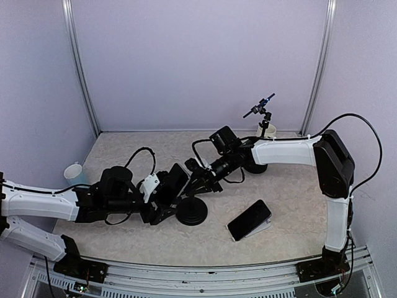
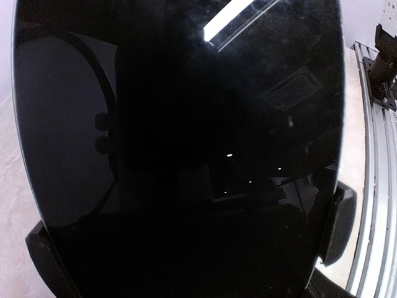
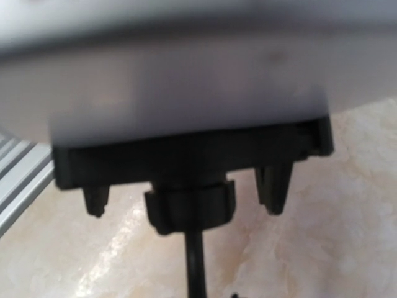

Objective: Remove the phone from the phone stand

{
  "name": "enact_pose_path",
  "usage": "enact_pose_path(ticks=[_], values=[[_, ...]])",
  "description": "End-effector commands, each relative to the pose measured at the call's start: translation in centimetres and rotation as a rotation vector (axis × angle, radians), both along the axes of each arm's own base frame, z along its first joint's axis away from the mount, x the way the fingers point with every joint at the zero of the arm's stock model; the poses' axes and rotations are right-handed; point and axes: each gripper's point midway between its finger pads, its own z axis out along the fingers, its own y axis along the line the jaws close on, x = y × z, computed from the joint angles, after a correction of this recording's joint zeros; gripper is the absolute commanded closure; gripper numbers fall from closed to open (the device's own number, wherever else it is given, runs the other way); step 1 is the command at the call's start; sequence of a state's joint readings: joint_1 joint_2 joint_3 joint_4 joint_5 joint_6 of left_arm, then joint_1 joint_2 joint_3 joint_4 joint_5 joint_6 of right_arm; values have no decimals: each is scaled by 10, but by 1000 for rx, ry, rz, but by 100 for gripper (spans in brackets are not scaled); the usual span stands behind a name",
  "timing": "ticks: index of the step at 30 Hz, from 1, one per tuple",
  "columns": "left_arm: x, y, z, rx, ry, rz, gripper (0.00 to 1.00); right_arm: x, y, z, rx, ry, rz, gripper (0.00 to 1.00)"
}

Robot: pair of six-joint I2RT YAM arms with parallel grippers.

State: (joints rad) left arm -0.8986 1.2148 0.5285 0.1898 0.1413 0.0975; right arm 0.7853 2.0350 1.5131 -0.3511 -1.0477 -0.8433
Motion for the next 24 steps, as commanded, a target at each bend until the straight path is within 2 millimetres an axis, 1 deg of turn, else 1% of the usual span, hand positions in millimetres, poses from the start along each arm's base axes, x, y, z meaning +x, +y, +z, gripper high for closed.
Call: enact_pose_path(ticks=[1, 3, 5, 7, 8, 11, 13, 20, 24], values=[[11, -1, 34, -116, -91, 77, 50, 3, 9, 29, 83, -3, 12, 82], [13, 2, 35, -126, -92, 109, 54, 13, 9, 33, 88, -4, -29, 71], [16, 4, 37, -150, -92, 141, 58, 23, 7, 42, 95, -3, -73, 62], [17, 6, 40, -183, -94, 169, 60, 31, 4, 54, 111, 2, -108, 55], [19, 7, 44, -205, -103, 192, 61, 35, 2, 57, 113, 4, -135, 51], [22, 8, 47, -236, -109, 245, 63, 46, -3, 68, 118, 23, -211, 42], [24, 8, 48, -244, -119, 282, 64, 53, -7, 72, 109, 59, -274, 41], [37, 8, 54, -269, -139, 437, 65, 72, -26, 75, 69, 259, -571, 44], [44, 6, 53, -275, -137, 499, 65, 76, -36, 68, 50, 427, -710, 46]])
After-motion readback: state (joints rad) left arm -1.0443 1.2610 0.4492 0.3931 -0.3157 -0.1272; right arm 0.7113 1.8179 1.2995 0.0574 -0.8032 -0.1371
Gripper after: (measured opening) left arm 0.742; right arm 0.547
